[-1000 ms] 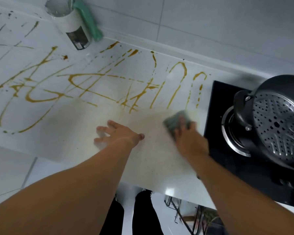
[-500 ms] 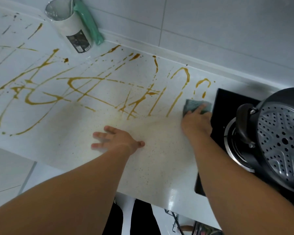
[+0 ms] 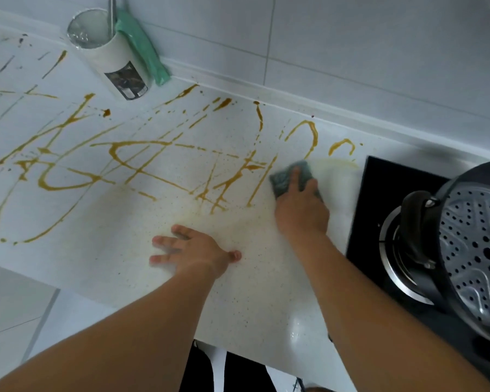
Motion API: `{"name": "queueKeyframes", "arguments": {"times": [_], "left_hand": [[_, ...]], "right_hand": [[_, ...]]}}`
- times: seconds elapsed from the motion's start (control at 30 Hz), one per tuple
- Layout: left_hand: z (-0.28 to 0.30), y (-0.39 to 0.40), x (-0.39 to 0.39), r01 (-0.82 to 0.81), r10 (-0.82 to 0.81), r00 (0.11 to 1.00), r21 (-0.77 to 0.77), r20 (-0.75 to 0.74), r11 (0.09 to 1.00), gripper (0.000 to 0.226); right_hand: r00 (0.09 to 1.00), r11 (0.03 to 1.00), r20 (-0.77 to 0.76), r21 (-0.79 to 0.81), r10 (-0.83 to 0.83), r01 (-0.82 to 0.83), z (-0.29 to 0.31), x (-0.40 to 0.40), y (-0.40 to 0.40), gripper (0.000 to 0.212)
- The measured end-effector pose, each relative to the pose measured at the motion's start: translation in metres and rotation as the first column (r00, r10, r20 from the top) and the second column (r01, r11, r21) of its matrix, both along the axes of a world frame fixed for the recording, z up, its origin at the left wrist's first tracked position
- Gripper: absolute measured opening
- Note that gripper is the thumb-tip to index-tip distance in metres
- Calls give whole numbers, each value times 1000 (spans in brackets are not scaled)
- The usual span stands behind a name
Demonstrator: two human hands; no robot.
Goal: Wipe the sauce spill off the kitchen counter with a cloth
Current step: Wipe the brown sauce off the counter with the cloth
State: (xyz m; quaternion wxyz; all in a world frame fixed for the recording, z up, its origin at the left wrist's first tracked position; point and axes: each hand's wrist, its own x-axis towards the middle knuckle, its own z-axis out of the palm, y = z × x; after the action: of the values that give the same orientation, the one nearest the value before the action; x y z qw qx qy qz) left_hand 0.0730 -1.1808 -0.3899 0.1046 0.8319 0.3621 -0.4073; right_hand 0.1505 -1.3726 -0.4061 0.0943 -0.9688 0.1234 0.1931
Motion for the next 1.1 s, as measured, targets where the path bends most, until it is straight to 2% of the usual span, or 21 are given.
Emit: {"name": "queueKeyframes", "arguments": {"times": [0.03, 0.07, 0.13, 0.2, 0.27, 0.33, 0.43, 0.5, 0.57, 0.63, 0.7, 0.83, 0.9, 1.0, 1.03, 1.1], "left_hand": [[0, 0, 0, -3, 3, 1000, -2, 1, 1000, 166], [2, 0, 0, -6, 6, 1000, -8, 0, 1000, 166], [3, -1, -2, -4, 4, 1000, -15, 4, 1000, 165], [2, 0, -1, -5, 5, 1000, -15, 4, 1000, 164], [2, -1, 0, -19, 19, 1000, -28, -3, 999, 164], [4, -1, -1, -31, 31, 1000, -35, -4, 999, 163], [6, -1, 0, -19, 19, 1000, -32, -5, 999, 162], [8, -1, -1, -28, 28, 1000, -37, 1, 999, 161], [8, -2, -2, -42, 43, 999, -43, 19, 998, 161], [7, -2, -2, -42, 43, 999, -43, 22, 998, 162], [5, -1, -2, -34, 35, 999, -44, 22, 998, 163], [8, -1, -3, -28, 30, 999, -50, 37, 998, 161], [10, -2, -3, -38, 40, 998, -53, 38, 998, 161], [12, -3, -1, -59, 61, 998, -55, 35, 997, 160], [12, -4, 0, -60, 62, 998, -56, 31, 997, 160], [12, -3, 0, -53, 55, 998, -54, 32, 997, 160]], "right_hand": [[997, 997, 18, -14, 71, -70, 0, -3, -3, 70], [996, 997, 43, -22, 72, -71, 1, 1, -13, 69], [985, 990, 108, -35, -134, 138, -1, 30, -44, 68], [916, 918, 91, -42, -390, 395, 1, 69, -64, 71], [854, 857, 88, -10, -513, 516, 1, 97, -64, 75], [874, 881, 108, 42, -474, 472, 2, 104, -47, 75], [961, 967, 115, 71, -252, 245, -3, 82, -38, 67], [946, 952, 109, 53, -304, 300, -2, 75, -46, 68], [856, 863, 112, 34, -504, 504, 1, 94, -61, 74], [783, 787, 81, 60, -617, 614, 7, 117, -72, 78], [812, 817, 92, 93, -576, 569, 11, 129, -64, 77], [948, 954, 128, 114, -290, 276, -2, 87, -36, 66], [922, 933, 138, 76, -360, 353, -5, 76, -47, 66], [819, 829, 152, 10, -554, 559, -6, 100, -69, 71], [821, 832, 152, 23, -550, 554, -4, 108, -67, 70], [895, 910, 165, 86, -414, 405, 0, 112, -42, 65]]}}
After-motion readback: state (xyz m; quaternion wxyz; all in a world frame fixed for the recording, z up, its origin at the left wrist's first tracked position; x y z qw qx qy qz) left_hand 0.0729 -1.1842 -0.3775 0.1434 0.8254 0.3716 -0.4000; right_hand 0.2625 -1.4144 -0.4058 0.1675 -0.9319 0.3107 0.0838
